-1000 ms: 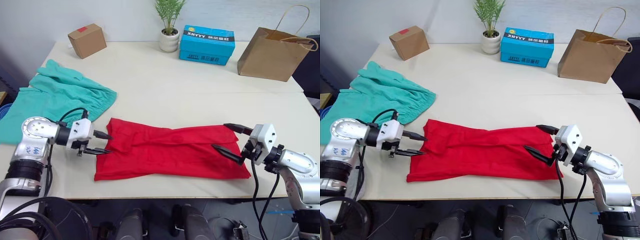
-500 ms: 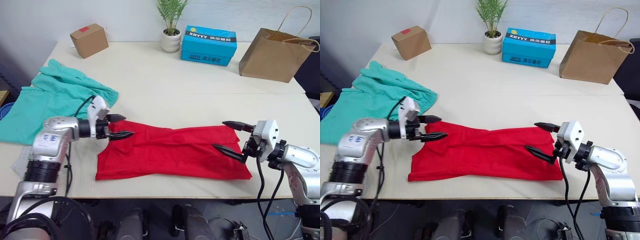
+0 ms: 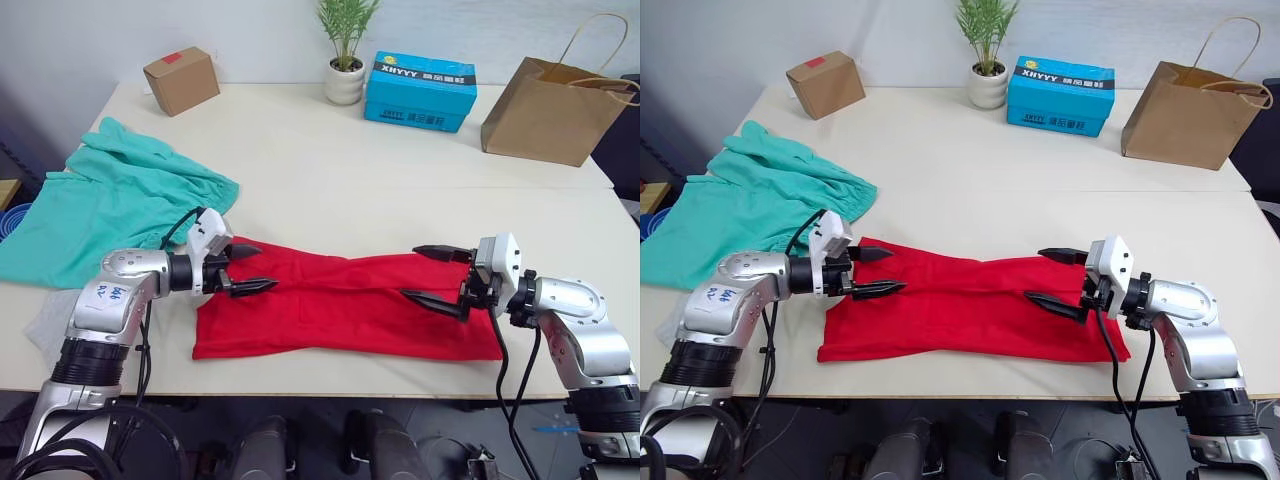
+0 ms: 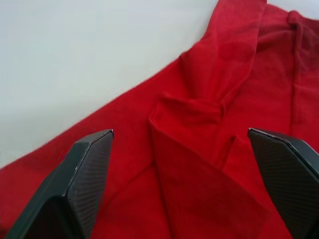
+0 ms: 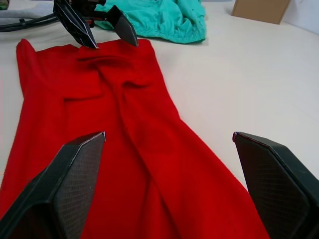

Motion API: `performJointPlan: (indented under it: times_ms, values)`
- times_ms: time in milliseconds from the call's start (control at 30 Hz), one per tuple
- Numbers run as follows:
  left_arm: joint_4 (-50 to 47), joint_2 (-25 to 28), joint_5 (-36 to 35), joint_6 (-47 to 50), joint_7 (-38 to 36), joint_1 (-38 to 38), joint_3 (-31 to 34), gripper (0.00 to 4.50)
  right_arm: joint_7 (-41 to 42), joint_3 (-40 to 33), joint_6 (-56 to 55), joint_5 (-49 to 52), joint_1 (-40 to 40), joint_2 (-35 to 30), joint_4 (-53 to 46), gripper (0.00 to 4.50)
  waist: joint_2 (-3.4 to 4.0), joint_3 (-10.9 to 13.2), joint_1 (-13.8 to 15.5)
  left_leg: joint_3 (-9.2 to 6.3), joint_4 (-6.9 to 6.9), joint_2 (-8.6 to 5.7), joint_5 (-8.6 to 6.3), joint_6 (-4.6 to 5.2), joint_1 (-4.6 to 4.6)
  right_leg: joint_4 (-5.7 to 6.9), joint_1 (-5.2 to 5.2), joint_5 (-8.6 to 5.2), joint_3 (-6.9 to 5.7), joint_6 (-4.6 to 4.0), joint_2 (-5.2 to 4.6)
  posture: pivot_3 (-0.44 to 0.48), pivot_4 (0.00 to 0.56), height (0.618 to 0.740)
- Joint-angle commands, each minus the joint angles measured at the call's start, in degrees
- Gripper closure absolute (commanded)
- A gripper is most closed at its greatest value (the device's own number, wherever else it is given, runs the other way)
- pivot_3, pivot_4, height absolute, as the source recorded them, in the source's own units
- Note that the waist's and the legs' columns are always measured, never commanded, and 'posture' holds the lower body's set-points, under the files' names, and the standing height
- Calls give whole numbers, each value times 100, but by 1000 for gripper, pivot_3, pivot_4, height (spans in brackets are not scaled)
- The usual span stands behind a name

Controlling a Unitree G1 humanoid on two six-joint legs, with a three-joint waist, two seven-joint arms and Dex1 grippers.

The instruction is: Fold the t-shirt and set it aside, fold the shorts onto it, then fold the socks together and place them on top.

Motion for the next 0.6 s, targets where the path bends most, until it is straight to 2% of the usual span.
performJointPlan:
  times_ms: [33,100,200,467,600]
  values:
    - [-109,-45,227,-57,215,23,-159,0,-11,-34,36,80,-47,-2,-205,364,0,0,-14,0,-1,0,0,0,0,0,0,0,-1,0,0,0,150,740]
    - [-138,-131,162,50,280,47,-136,0,-42,-37,69,89,-34,4,-274,364,0,0,-20,0,-2,1,0,-1,0,0,0,0,-1,0,0,0,150,740]
    - [-204,-139,134,98,234,77,-137,627,-88,-61,124,97,2,-3,-362,370,0,0,-24,0,-2,1,0,-1,0,0,0,0,-1,0,0,0,150,740]
    - [-192,-6,192,-178,-68,93,-171,3100,-223,-121,299,122,75,-44,-583,370,0,0,-16,0,-2,2,0,-1,0,-1,0,0,-1,0,0,0,150,740]
    - [-76,199,262,-1008,-674,186,-240,4408,-251,-137,376,135,93,-60,-637,370,0,0,-27,0,-4,2,-1,-3,1,-2,0,0,-1,0,0,0,150,740]
